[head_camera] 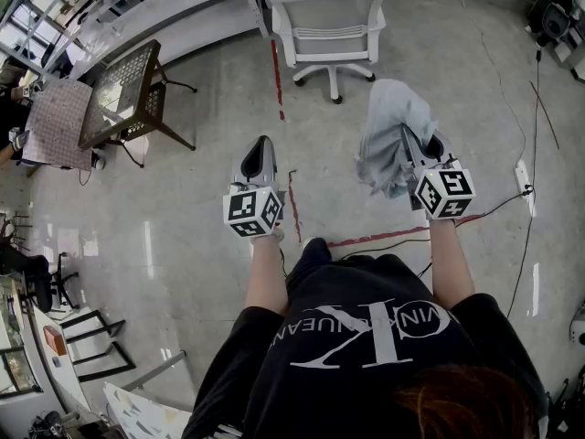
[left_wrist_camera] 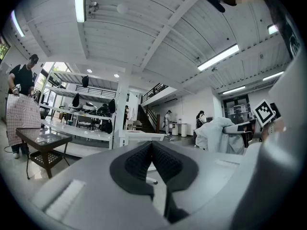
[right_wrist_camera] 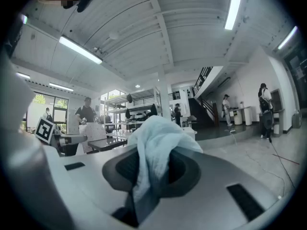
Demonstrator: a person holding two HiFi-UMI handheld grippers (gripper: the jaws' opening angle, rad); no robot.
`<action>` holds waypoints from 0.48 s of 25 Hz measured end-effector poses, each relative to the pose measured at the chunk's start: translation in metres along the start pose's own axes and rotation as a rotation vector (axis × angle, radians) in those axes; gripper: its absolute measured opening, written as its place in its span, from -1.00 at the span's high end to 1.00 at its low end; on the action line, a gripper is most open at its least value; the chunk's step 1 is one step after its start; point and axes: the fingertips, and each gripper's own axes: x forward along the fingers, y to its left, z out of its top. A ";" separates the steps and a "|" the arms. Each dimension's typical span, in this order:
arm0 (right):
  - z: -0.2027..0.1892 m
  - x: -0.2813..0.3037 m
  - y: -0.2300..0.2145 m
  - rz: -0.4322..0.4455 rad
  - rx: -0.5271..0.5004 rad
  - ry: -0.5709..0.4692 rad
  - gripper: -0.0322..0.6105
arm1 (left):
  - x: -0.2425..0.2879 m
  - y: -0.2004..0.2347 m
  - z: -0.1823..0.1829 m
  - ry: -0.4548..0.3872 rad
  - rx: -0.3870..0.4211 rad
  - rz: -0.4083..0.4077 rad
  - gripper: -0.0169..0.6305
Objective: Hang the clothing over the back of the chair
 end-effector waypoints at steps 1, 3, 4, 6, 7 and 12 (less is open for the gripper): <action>0.000 -0.001 -0.001 -0.001 -0.002 -0.001 0.61 | 0.000 -0.001 0.001 -0.002 0.000 0.000 0.91; 0.000 -0.003 -0.003 -0.004 -0.004 -0.002 0.61 | 0.001 -0.004 0.001 -0.004 -0.001 0.001 0.91; -0.001 -0.004 -0.004 -0.005 -0.004 -0.001 0.61 | 0.002 -0.005 0.001 -0.004 0.000 0.001 0.91; -0.002 -0.005 -0.006 -0.009 -0.001 0.000 0.61 | 0.003 -0.007 0.001 -0.005 0.003 0.000 0.91; -0.003 -0.007 -0.007 -0.011 0.000 -0.001 0.61 | 0.003 -0.009 0.001 -0.005 0.006 -0.001 0.91; -0.004 -0.016 -0.011 -0.022 0.002 -0.008 0.61 | 0.003 -0.018 0.001 -0.010 0.010 -0.013 0.91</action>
